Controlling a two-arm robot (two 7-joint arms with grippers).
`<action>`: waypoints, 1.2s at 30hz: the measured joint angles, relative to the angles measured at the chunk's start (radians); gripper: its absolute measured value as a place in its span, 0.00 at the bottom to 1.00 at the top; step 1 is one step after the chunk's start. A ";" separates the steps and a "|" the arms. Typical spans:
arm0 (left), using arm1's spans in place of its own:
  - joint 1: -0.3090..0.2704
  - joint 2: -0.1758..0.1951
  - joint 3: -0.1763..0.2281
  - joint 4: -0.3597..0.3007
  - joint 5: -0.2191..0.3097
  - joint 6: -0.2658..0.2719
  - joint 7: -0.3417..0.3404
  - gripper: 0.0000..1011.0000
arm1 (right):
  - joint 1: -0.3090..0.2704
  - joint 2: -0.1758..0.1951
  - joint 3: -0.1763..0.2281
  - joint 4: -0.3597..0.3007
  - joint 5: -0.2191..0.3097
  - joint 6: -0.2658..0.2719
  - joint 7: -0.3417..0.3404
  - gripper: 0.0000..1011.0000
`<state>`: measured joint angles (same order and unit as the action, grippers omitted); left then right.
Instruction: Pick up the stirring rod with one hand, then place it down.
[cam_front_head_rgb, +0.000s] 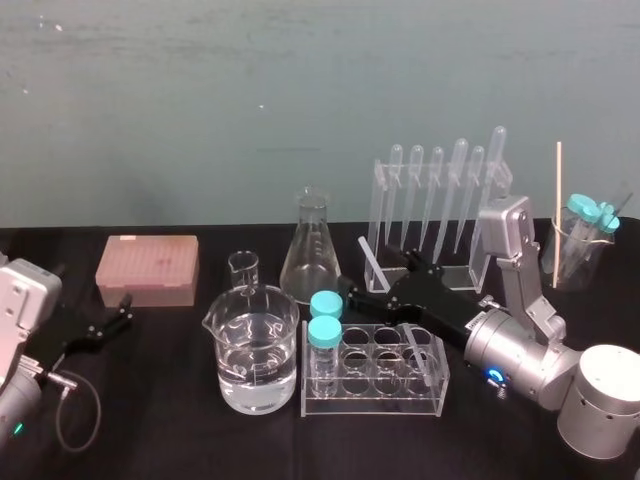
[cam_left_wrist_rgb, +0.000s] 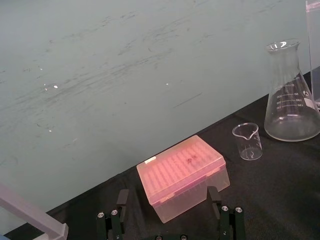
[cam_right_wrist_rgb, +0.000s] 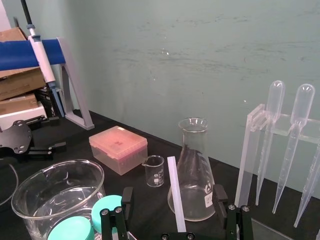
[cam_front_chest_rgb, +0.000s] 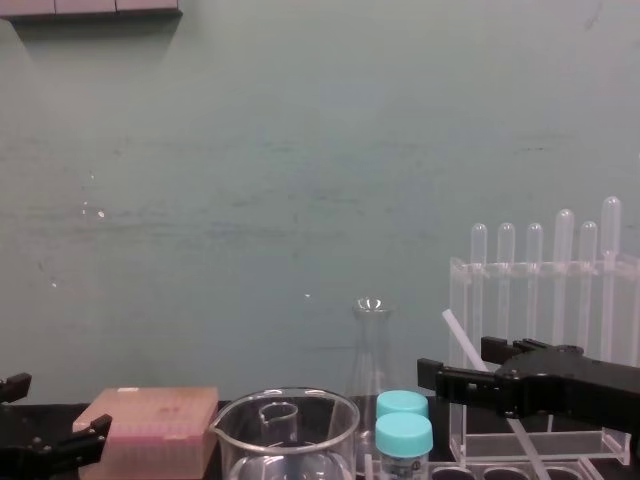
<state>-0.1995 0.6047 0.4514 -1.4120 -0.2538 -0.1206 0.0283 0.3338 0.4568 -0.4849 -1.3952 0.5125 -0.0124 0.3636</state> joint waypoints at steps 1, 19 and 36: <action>0.000 0.000 0.000 0.000 0.000 0.000 0.000 0.99 | 0.000 0.000 0.000 0.000 0.000 -0.001 0.000 0.99; 0.000 0.000 0.000 0.000 0.000 0.000 0.000 0.99 | 0.002 0.001 -0.002 0.002 0.000 -0.005 0.003 0.64; 0.000 0.000 0.000 0.000 0.000 0.000 0.000 0.99 | 0.003 0.001 -0.002 0.003 0.000 -0.007 0.004 0.11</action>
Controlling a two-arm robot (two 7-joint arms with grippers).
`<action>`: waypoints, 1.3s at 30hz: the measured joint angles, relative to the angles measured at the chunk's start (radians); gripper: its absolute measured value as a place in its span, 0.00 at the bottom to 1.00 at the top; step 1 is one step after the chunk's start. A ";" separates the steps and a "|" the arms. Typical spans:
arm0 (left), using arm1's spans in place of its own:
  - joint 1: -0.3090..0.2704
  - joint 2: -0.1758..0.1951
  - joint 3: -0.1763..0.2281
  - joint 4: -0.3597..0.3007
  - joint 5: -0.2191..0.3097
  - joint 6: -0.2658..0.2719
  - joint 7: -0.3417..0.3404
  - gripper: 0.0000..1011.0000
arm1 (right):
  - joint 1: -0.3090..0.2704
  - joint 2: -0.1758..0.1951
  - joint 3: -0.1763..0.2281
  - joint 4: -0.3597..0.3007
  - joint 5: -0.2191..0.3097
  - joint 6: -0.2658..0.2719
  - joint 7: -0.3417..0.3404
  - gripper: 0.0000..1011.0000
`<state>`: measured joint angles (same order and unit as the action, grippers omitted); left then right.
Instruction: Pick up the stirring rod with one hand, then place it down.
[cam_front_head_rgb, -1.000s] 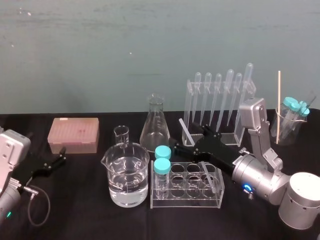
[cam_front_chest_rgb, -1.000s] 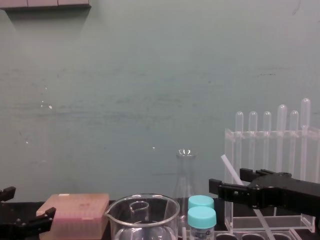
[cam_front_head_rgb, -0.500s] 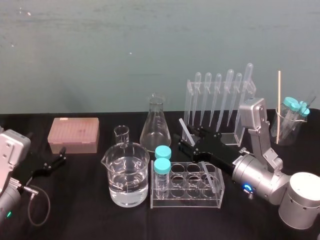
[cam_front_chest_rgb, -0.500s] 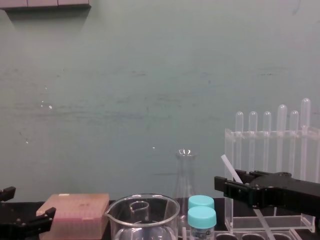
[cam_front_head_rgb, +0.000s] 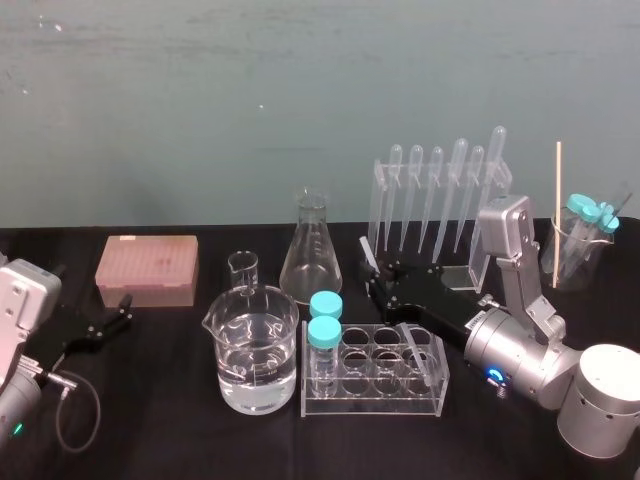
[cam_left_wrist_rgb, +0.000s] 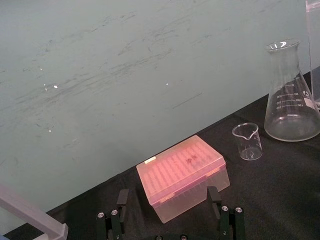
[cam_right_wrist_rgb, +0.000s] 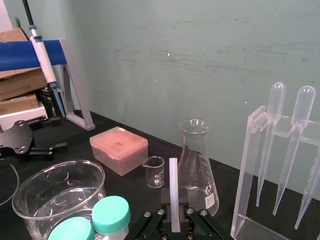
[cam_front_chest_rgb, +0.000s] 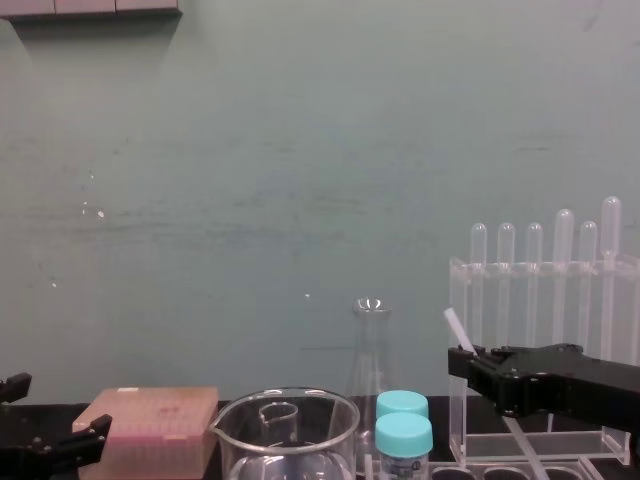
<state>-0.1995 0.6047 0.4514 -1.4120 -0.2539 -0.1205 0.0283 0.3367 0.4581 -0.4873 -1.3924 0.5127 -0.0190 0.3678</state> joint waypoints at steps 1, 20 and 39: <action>0.000 0.000 0.000 0.000 0.000 0.000 0.000 0.99 | 0.000 0.000 0.000 0.000 0.000 0.000 0.000 0.08; 0.000 0.000 0.000 0.000 0.000 0.000 0.000 0.99 | 0.007 -0.027 0.073 -0.009 -0.047 -0.219 0.019 0.08; 0.000 0.000 0.000 0.000 0.000 0.000 0.000 0.99 | 0.014 -0.075 0.170 0.116 0.118 -0.502 0.271 0.08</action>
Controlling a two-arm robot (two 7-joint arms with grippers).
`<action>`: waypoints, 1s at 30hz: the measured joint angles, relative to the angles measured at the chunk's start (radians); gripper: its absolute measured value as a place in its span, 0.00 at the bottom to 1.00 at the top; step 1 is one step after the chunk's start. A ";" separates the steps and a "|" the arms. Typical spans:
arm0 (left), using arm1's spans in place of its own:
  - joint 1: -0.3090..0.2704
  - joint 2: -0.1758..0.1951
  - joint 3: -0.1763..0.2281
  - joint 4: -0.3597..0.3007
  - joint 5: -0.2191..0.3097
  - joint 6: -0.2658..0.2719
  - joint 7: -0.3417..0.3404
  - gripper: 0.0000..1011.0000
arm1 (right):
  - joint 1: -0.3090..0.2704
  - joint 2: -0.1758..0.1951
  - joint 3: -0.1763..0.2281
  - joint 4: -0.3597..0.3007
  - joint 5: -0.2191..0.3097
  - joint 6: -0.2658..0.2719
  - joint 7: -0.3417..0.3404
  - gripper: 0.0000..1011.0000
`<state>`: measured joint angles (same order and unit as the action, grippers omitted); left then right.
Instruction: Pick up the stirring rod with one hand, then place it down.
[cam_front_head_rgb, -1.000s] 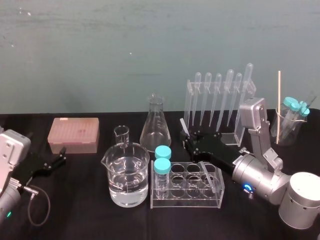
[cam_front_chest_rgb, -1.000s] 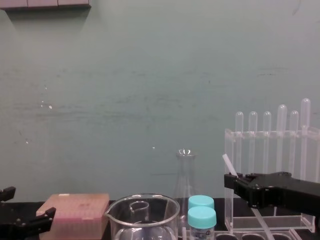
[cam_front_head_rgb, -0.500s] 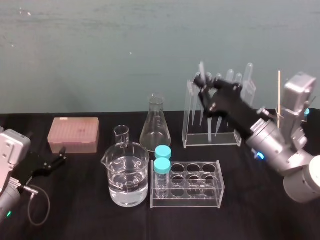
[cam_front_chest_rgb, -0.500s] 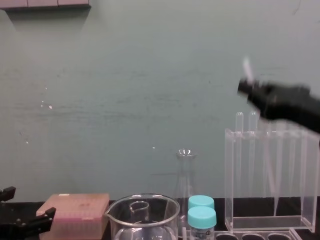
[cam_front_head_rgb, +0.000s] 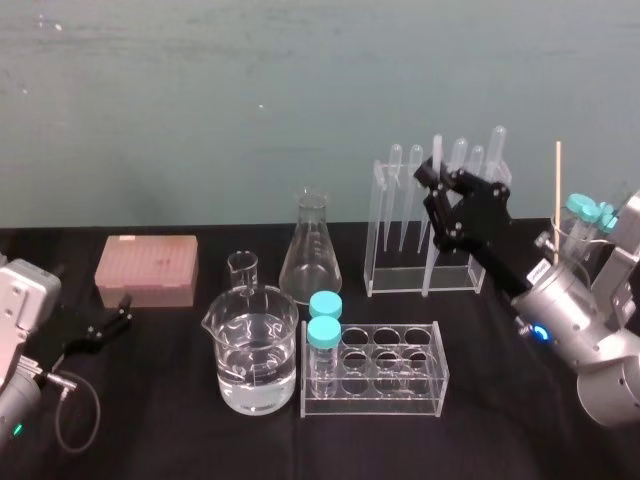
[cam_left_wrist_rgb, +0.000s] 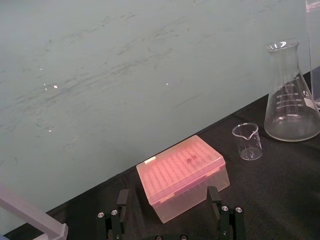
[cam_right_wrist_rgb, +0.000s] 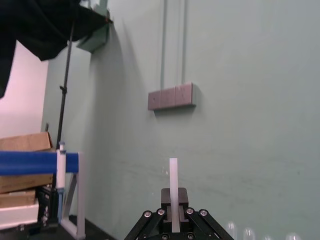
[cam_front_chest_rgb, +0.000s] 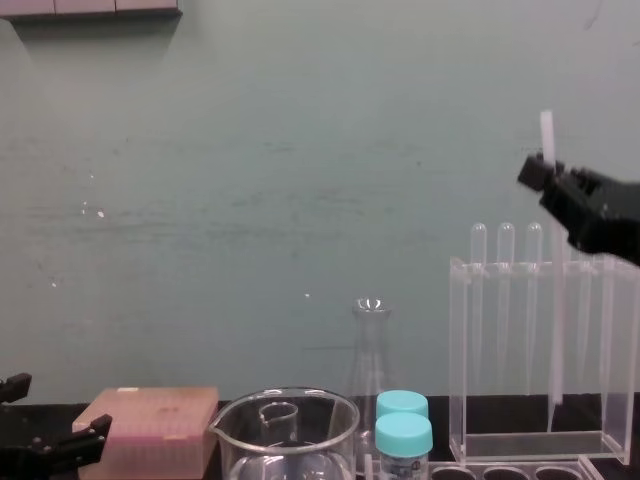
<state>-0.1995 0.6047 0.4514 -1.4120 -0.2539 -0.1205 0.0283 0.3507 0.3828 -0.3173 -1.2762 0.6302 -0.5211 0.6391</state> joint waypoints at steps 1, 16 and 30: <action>0.000 0.000 0.000 0.000 0.000 0.000 0.000 0.99 | -0.004 0.000 0.001 0.002 -0.003 0.006 -0.003 0.08; 0.000 0.000 0.000 0.000 0.000 0.000 0.000 0.99 | 0.001 0.000 0.000 0.001 0.000 -0.001 -0.001 0.08; 0.000 0.000 0.000 0.000 0.000 0.000 0.000 0.99 | 0.002 0.000 0.000 0.000 0.003 -0.004 0.001 0.08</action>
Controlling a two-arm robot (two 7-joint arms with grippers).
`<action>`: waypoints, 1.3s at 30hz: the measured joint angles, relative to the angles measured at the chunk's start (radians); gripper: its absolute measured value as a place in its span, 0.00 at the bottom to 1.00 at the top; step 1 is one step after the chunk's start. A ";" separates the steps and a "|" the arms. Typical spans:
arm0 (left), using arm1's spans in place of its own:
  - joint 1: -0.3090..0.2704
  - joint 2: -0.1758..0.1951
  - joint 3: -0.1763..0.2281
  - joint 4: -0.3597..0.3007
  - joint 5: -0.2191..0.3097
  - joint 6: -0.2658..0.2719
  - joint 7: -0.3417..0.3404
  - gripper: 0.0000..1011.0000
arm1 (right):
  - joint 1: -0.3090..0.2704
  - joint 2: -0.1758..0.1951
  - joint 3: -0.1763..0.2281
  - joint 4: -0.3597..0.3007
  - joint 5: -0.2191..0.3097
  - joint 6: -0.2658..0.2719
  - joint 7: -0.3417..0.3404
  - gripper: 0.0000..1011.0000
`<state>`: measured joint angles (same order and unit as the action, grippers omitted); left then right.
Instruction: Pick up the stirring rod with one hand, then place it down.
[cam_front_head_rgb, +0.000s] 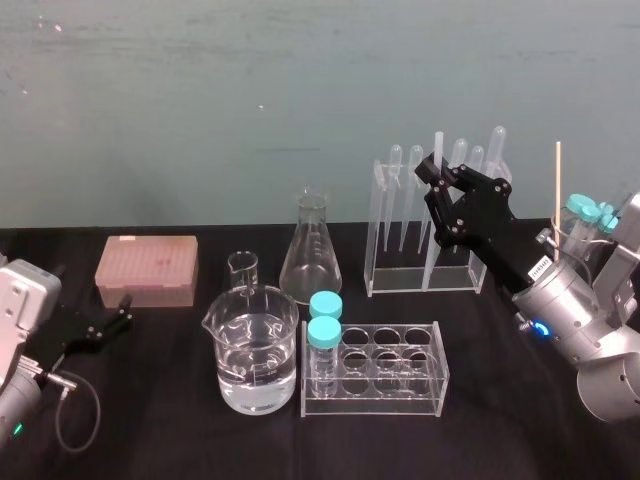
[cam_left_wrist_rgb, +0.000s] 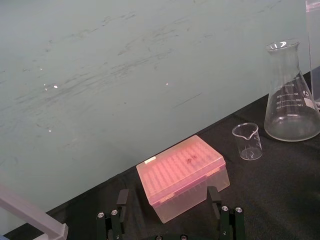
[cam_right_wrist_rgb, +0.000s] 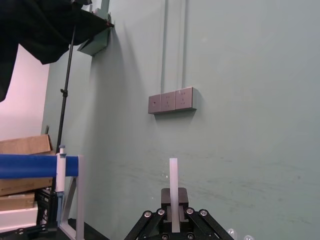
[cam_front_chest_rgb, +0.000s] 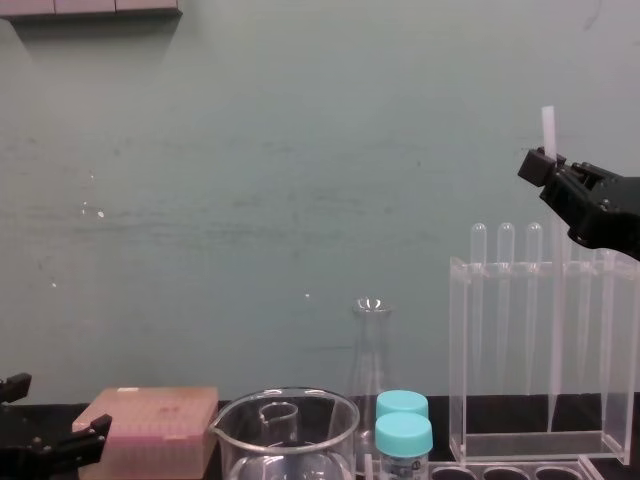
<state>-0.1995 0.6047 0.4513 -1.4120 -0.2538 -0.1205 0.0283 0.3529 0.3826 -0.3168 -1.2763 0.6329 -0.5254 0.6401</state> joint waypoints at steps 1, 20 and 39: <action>0.000 0.000 0.000 0.000 0.000 0.000 0.000 0.99 | 0.000 0.000 0.000 0.000 0.000 0.000 0.000 0.08; 0.000 0.000 0.000 0.000 0.000 0.000 0.000 0.99 | 0.001 0.000 0.000 0.000 0.001 -0.002 0.001 0.08; 0.000 0.000 0.000 0.000 0.000 0.000 0.000 0.99 | 0.001 0.000 0.000 0.000 0.001 -0.002 0.001 0.08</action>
<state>-0.1995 0.6047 0.4514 -1.4120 -0.2539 -0.1205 0.0283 0.3535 0.3826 -0.3169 -1.2764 0.6336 -0.5269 0.6415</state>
